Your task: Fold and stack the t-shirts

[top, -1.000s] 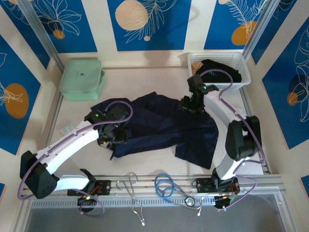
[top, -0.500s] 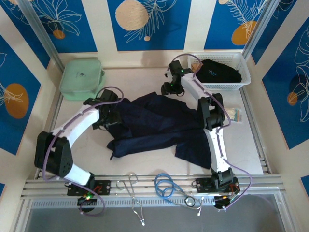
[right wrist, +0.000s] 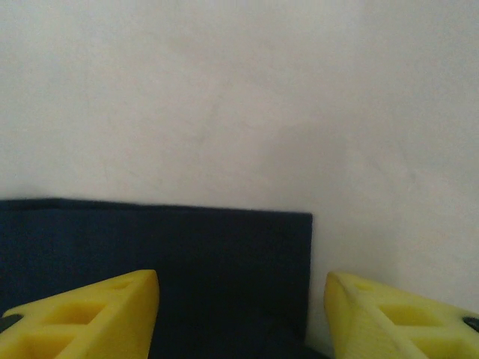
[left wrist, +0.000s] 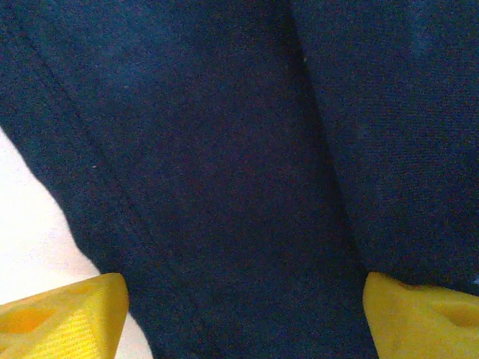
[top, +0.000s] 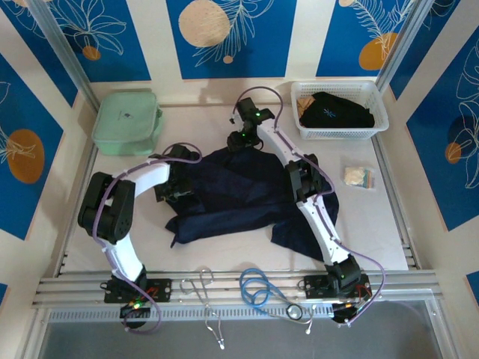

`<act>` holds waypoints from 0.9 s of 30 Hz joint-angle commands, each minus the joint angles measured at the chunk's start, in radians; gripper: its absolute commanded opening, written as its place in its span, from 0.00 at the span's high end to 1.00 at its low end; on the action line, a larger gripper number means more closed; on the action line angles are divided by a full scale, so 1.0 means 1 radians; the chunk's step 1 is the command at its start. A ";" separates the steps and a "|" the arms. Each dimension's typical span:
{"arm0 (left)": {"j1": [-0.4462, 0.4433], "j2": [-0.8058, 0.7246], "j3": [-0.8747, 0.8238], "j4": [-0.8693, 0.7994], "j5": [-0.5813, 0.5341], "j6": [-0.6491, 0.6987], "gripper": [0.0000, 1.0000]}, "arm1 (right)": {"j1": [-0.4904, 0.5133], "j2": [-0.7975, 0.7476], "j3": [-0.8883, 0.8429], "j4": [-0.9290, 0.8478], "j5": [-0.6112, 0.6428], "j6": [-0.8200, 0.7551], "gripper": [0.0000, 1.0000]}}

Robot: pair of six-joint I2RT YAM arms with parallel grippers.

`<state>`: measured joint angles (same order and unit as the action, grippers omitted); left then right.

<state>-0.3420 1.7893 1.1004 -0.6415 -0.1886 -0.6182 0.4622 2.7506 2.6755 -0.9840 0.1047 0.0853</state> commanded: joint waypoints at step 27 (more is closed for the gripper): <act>0.003 0.118 -0.025 0.057 0.059 0.052 1.00 | 0.003 -0.335 -0.146 0.021 0.406 0.074 1.00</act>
<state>-0.3424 1.8210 1.1156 -0.5552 -0.1616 -0.5713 0.4713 2.6026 2.5244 -1.0168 0.4351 0.1719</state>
